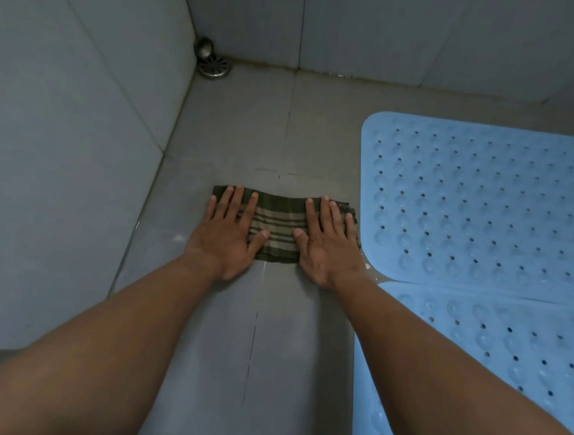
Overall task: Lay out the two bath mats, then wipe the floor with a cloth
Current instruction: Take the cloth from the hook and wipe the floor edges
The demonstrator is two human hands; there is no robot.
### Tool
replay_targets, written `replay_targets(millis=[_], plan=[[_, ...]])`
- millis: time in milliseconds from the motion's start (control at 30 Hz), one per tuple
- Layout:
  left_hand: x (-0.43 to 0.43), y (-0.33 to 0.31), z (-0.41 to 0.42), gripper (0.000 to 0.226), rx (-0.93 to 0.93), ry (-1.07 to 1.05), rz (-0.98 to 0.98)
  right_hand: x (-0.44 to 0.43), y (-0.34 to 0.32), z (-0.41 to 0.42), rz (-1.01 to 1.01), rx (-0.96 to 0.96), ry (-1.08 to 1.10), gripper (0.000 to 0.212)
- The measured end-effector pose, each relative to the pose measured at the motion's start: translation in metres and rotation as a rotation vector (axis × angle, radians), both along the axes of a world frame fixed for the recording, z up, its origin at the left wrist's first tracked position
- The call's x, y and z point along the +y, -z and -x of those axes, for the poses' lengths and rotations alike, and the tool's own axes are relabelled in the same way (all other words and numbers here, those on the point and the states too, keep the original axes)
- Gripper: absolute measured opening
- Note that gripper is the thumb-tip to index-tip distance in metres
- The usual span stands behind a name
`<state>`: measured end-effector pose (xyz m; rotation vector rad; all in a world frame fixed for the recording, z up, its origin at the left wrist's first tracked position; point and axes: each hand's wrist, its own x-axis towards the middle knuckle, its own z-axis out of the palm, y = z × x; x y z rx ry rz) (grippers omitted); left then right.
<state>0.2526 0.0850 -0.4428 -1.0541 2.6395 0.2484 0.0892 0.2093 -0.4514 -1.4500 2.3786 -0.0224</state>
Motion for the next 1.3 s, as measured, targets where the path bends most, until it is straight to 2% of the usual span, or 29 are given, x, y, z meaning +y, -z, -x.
replay_targets(millis=[500,833,933,1067,1300], plan=[[-0.085,-0.003,0.087,0.077,-0.043,-0.043,0.001,-0.077,0.005,0.071,0.043,0.0,-0.006,0.064],[-0.082,-0.018,0.105,0.079,-0.239,-0.105,-0.032,-0.082,-0.003,0.077,0.025,-0.033,-0.025,0.07],[-0.08,-0.018,0.103,0.079,-0.207,-0.122,-0.036,-0.085,-0.004,0.078,0.029,-0.027,-0.033,0.077],[-0.093,-0.013,0.111,0.079,-0.167,-0.122,-0.011,-0.113,0.0,0.102,0.041,-0.027,-0.03,0.065],[-0.165,-0.001,0.164,0.078,-0.105,-0.078,0.024,-0.171,0.006,0.142,0.065,0.009,0.028,0.064]])
